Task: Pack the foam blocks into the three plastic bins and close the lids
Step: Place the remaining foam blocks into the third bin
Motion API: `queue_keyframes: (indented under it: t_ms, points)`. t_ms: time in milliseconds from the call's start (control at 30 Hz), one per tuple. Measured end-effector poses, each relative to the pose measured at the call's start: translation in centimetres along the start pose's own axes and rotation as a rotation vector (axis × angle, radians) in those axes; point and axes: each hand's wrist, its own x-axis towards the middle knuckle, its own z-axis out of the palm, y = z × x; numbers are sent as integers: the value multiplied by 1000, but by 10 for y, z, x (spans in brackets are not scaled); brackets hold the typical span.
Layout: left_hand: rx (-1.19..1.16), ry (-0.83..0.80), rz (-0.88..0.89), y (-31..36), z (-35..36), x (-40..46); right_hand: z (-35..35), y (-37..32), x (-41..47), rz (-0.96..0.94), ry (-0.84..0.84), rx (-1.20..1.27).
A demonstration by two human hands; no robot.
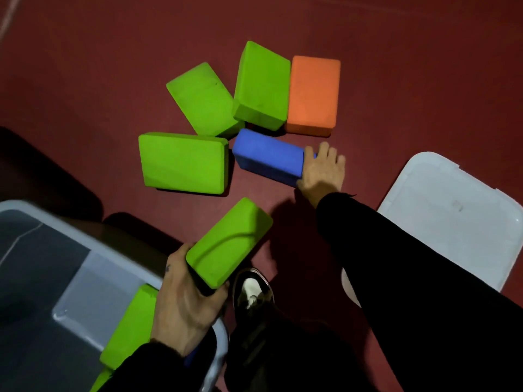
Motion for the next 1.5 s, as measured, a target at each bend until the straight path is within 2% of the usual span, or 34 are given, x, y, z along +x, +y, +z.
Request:
queue_keyframes:
  t_ms: [133, 267, 367, 433, 567, 767, 1033, 1300, 1500]
  points:
    - [-11, 47, -49, 1, -4, 2, 12, -3, -19, -30, -29, 151]
    - [-179, 108, -82, 7, -16, -1, 3, -5, -56, -23, 127, 283]
    - [-126, 178, 25, 16, -31, -8, -22, -2, -79, 16, 161, 481]
    - [-145, 258, 31, 25, -42, -14, -44, 2, -91, 45, 141, 610]
    - [-181, 420, 18, 38, -70, -35, -93, 12, -118, 45, 172, 665]
    - [-243, 653, -71, 16, -138, -96, -186, -2, -169, -181, 297, 701]
    - [-153, 803, -101, -28, -221, -191, -275, -87, -247, -514, 368, 666]
    - [-81, 817, -201, -98, -249, -242, -288, -182, -305, -775, 298, 477]
    - [44, 654, -228, -158, -243, -247, -268, -250, -319, -950, 272, 395]
